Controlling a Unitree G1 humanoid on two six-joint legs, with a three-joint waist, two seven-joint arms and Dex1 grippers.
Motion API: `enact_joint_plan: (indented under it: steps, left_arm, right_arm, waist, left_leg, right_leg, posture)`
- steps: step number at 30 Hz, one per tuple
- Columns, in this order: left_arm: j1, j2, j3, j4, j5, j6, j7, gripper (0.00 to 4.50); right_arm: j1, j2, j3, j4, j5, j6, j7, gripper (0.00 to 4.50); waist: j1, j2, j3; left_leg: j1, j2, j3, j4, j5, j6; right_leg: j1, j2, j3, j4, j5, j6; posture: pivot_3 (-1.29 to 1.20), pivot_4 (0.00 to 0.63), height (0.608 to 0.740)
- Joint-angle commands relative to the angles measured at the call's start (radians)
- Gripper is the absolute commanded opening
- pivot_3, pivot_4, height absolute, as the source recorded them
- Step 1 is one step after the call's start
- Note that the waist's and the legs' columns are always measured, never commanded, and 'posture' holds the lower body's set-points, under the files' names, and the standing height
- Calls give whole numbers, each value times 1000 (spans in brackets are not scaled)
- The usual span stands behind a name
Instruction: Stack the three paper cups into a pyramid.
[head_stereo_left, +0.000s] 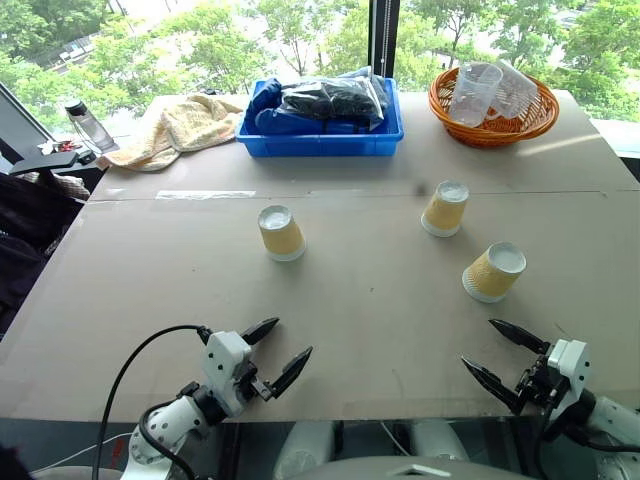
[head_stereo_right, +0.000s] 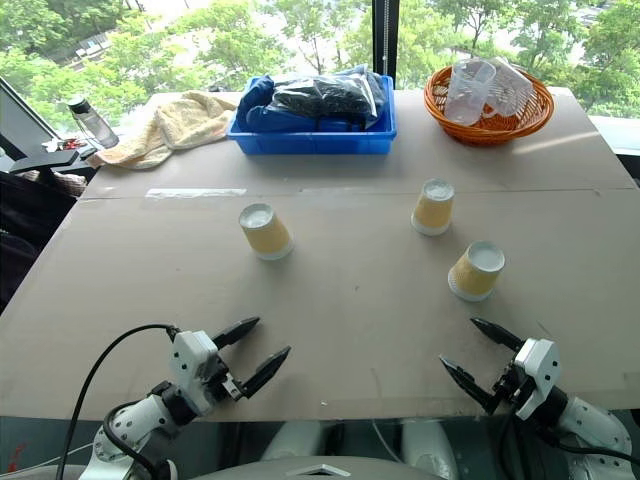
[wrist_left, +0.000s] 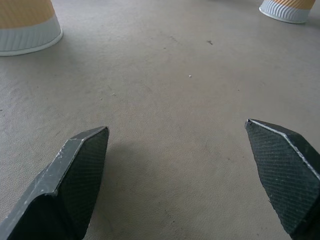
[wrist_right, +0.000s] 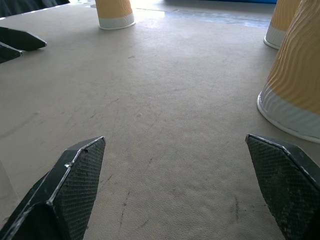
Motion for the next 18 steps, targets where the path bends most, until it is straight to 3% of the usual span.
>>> enact_joint_plan:
  steps: [1,18]
  left_arm:
    - [39,7,-16,19,-7,-11,-34,4500]
    - [40,6,-17,-3,-71,6,-59,4500]
  right_arm:
    - [8,-1,5,-2,-10,-10,3,4454]
    - [-3,9,3,44,-22,-52,-5,4454]
  waist:
    - [0,0,0]
    - [-1,-1,0]
  left_leg:
    - [0,0,0,0,0,0]
    - [1,0,0,0,0,0]
  right_leg:
    - [0,0,0,0,0,0]
    - [1,0,0,0,0,0]
  posture:
    - [0,150,740]
    - [0,150,740]
